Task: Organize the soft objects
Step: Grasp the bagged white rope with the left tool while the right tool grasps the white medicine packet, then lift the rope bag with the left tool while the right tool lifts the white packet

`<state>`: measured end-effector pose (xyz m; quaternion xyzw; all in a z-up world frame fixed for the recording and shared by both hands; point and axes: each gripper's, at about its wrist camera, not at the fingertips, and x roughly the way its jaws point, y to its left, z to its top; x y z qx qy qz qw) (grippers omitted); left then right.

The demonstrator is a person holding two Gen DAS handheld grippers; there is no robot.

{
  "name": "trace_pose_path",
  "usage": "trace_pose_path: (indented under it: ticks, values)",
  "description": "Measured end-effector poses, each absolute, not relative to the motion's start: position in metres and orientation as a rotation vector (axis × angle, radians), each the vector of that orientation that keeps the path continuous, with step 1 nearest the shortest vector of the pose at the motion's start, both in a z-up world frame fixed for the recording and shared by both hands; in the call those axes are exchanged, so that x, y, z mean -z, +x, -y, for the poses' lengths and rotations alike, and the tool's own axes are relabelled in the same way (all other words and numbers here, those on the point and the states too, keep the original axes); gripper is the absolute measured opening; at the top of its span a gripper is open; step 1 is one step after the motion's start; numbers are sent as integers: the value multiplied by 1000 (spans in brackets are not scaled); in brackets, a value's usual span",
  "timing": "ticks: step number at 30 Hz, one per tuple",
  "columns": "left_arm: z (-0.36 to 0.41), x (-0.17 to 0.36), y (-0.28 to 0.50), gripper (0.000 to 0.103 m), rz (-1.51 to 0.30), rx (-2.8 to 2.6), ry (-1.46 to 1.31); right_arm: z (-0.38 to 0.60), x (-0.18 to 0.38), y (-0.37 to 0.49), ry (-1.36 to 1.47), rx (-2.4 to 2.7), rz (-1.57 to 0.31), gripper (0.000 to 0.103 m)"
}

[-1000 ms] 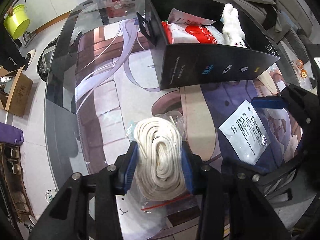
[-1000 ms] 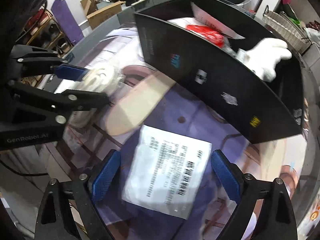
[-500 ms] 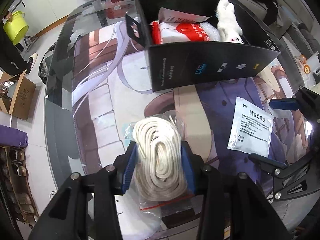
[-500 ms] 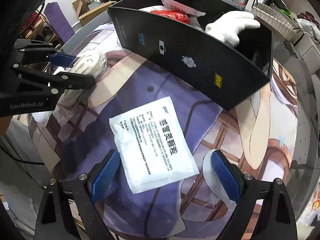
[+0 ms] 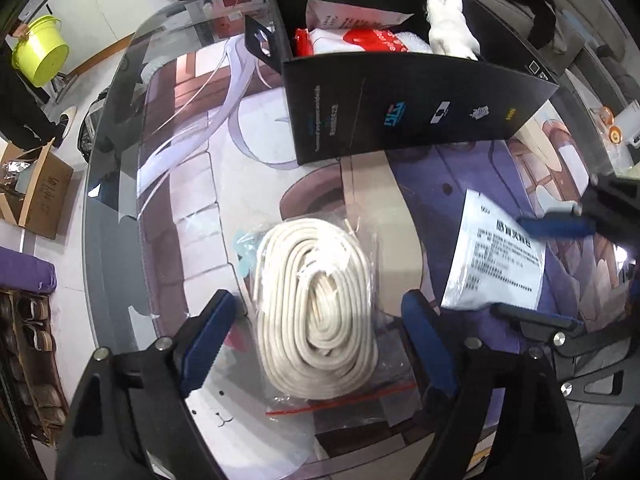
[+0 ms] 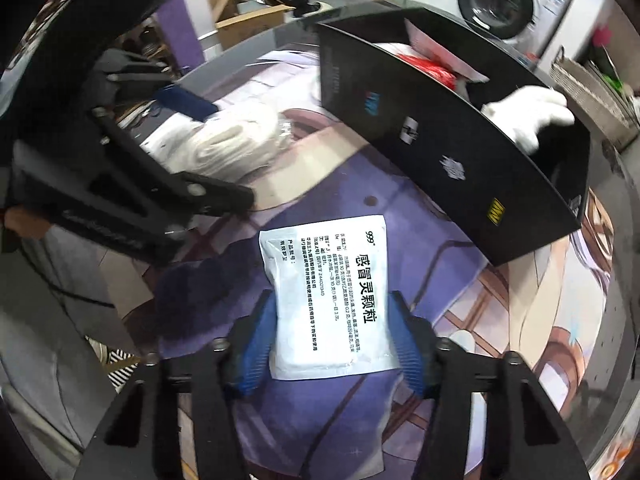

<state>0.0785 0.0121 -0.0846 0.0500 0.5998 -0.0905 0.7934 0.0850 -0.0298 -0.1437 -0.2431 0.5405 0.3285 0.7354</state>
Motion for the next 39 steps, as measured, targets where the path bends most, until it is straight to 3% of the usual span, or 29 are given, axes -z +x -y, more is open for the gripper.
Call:
trace_pose_path:
  ticks: [1,2,3,4,6,19,28,39]
  values:
    - [-10,84,78,72,-1286,198,109,27,143,82,-536,-734,-1177,38]
    - [-7,83,78,65,-1278,209,116,23,143,79,-541,-738,-1170,36]
    - [-4,80,77,44,-1267,220,123,25,141,76,-551,-743,-1161,33]
    - [-2,77,77,37,-1257,226,127,25,141,74,-556,-750,-1156,31]
    - [3,75,78,35,-1268,258,125,26,140,74,-551,-759,-1155,28]
    - [10,60,73,31,-1206,305,116,35,109,74,-486,-769,-1064,22]
    - [-1,4,64,31,-947,290,69,52,61,83,-355,-734,-880,22]
    - [-5,-29,57,31,-692,226,36,81,12,86,-233,-670,-641,22]
